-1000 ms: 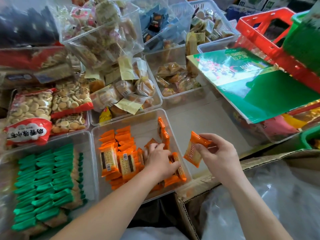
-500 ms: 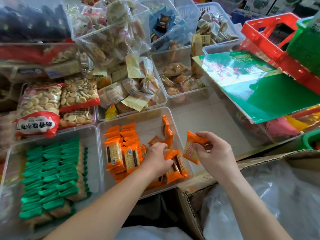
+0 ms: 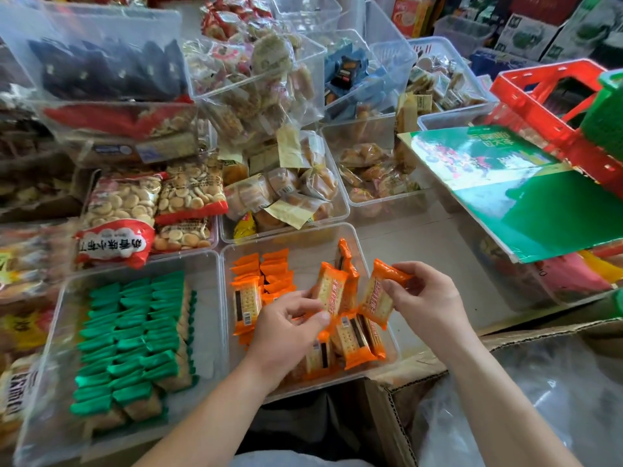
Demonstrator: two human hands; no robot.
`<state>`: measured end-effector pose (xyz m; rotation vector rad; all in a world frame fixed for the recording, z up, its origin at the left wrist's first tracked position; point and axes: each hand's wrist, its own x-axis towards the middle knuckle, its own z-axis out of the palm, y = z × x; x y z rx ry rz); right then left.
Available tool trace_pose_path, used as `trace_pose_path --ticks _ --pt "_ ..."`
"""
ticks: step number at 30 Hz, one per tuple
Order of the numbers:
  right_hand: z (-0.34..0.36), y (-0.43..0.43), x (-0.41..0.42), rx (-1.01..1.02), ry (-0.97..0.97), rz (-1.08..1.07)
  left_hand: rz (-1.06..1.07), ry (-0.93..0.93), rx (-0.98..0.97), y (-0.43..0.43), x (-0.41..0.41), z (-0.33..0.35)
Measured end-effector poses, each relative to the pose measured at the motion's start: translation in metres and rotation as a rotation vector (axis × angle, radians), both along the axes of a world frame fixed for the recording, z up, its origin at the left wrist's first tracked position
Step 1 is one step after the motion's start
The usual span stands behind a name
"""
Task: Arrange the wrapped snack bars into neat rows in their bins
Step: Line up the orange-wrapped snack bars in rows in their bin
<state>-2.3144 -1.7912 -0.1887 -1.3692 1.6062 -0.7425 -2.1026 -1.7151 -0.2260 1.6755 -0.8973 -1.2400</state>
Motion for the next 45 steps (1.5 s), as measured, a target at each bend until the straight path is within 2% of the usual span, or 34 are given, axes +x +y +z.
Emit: trace_pose_path --ticks 5,13,15,18,20,22,26,29,34,38,40,42,45 --pt "0.001 -0.003 0.01 -0.002 0.003 0.025 0.211 0.197 -0.01 0.009 0.0 0.005" --pt "0.002 -0.005 0.022 0.014 0.0 0.061 0.192 0.306 -0.05 0.011 0.002 0.01" --pt "0.005 -0.006 0.021 -0.012 0.042 0.077 0.148 0.212 -0.051 0.009 0.005 0.009" --pt "0.01 -0.008 0.017 -0.102 0.148 0.109 -0.052 -0.087 -0.065 0.006 0.018 0.012" --pt "0.01 -0.012 0.019 -0.135 0.195 0.188 -0.199 -0.143 -0.081 0.002 0.022 0.017" --pt "0.01 -0.014 0.025 -0.076 0.154 0.302 -0.269 -0.186 -0.132 -0.004 0.02 0.023" --pt "0.009 -0.012 0.033 -0.003 0.08 0.409 -0.194 -0.195 -0.261 -0.017 0.014 0.03" --pt "0.008 -0.011 0.031 0.0 0.024 0.433 -0.159 -0.103 -0.252 -0.022 0.016 0.03" --pt "0.012 -0.014 0.022 0.134 -0.229 0.422 -0.165 -0.004 -0.285 -0.031 0.01 0.032" --pt "0.004 -0.02 0.019 0.077 -0.021 0.386 -0.096 -0.019 -0.283 -0.046 -0.007 0.029" --pt "-0.002 -0.022 0.012 0.041 0.037 0.31 -0.081 -0.074 -0.255 -0.056 -0.011 0.019" --pt "-0.006 -0.025 0.001 0.013 0.068 0.212 -0.139 -0.267 -0.187 -0.063 -0.006 -0.001" --pt "-0.008 -0.028 -0.011 0.012 0.071 0.168 -0.479 -0.593 0.064 -0.063 0.011 -0.03"
